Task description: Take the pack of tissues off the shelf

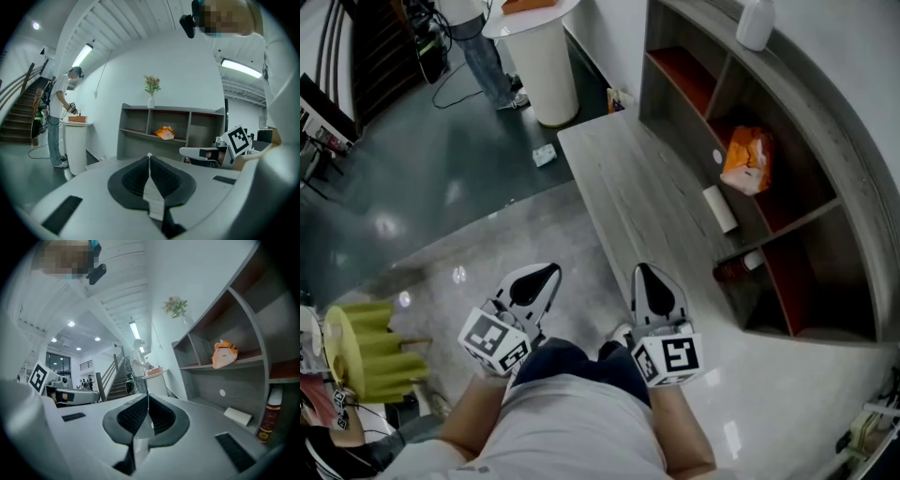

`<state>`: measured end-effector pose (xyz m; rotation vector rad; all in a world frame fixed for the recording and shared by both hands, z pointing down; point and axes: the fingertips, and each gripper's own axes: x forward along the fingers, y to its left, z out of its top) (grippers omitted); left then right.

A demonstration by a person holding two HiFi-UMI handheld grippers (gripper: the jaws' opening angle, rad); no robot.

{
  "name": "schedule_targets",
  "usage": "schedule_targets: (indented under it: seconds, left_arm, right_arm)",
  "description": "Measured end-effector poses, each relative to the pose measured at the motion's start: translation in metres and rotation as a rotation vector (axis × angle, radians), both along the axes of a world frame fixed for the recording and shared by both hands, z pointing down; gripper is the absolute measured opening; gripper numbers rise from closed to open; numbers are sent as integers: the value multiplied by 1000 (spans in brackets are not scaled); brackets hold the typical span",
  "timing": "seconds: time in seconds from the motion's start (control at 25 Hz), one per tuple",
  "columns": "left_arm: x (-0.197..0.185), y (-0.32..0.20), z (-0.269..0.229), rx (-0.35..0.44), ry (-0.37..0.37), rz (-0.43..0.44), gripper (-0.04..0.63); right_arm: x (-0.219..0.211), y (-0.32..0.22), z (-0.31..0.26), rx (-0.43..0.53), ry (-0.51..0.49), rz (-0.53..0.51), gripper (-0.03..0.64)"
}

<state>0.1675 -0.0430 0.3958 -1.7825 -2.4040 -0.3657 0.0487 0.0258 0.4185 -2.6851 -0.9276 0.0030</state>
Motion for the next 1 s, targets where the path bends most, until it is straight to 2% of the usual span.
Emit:
schedule_targets:
  seconds: [0.2, 0.44, 0.72, 1.0]
  left_arm:
    - [-16, 30, 0, 19, 33, 39, 18]
    - [-27, 77, -3, 16, 27, 137, 20]
    - [-54, 152, -14, -21, -4, 344, 20]
    - [-107, 221, -22, -57, -25, 546, 37]
  right_arm:
    - [-11, 20, 5, 23, 17, 26, 20]
    - [-24, 43, -2, 15, 3, 112, 20]
    - [-55, 70, -9, 18, -26, 312, 18]
    - [-109, 73, -12, 25, -76, 559, 18]
